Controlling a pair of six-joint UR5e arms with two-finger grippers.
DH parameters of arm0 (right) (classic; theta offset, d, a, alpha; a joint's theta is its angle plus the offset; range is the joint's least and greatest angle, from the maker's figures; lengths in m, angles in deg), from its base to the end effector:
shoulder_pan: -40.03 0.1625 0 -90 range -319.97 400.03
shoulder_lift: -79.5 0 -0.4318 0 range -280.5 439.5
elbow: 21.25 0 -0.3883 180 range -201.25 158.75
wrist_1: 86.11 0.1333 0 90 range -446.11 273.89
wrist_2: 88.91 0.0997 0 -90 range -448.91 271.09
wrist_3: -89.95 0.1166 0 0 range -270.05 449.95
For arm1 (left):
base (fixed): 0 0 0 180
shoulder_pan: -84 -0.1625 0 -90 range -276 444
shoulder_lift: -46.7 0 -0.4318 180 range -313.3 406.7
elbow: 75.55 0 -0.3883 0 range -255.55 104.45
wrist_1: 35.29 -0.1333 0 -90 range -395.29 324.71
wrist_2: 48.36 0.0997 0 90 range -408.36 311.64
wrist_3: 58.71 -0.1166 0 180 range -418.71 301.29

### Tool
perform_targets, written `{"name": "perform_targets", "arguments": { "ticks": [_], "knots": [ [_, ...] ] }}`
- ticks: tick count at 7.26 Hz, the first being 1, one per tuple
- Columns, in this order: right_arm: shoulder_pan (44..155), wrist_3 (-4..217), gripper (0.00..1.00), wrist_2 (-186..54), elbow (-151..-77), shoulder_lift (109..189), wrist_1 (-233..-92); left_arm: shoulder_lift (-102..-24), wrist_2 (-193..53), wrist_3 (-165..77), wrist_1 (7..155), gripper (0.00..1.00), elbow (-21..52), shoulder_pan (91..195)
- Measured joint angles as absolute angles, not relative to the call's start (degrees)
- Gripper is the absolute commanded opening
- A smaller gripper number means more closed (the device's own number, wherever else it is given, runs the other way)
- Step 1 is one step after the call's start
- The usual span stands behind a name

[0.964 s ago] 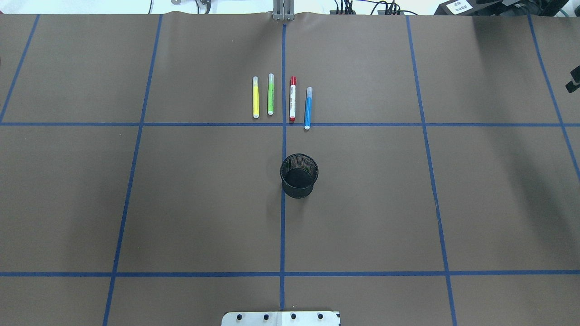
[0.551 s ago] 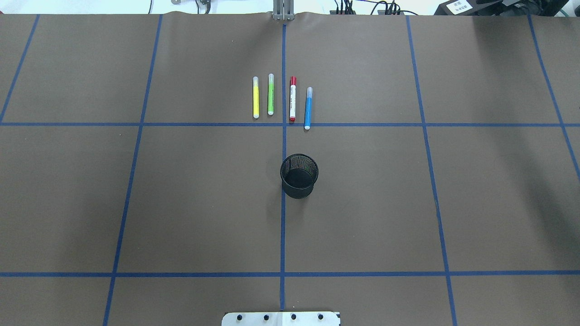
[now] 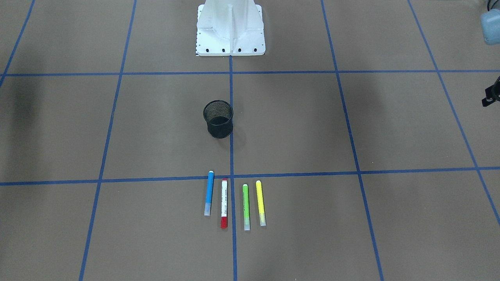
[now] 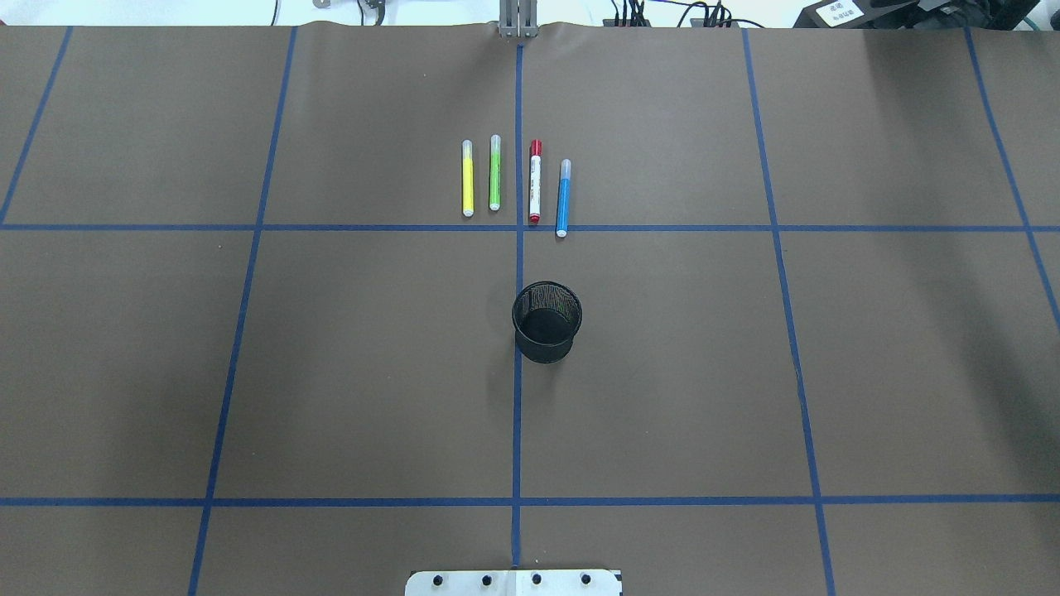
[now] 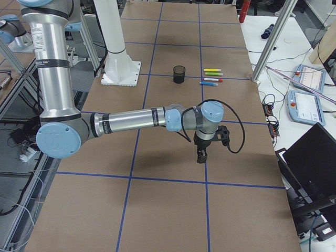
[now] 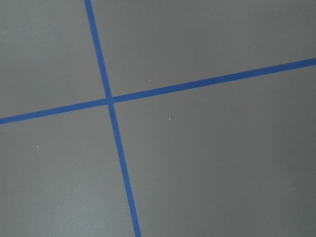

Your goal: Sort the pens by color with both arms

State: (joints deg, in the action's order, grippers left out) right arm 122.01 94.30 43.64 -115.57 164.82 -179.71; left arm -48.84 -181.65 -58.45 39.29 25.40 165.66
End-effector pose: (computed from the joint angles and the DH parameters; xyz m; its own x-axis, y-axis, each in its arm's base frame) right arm -0.0195 -0.5285 0.6083 0.7291 -0.0905 0.6784 0.0838 0.9956 0.0428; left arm 0.0220 -0.5176 0.5651 0.7190 0.1138 -0.6856 -0.1418 0.9898 0.0156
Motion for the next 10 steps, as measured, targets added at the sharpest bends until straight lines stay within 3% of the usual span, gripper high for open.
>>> {"name": "perform_targets", "arguments": {
  "ticks": [10],
  "knots": [
    [128.34,91.79,0.99,43.67,-115.75,169.46,-180.24,-43.78,-181.05,-64.52,41.18,1.00,25.02,170.10]
  ]
}}
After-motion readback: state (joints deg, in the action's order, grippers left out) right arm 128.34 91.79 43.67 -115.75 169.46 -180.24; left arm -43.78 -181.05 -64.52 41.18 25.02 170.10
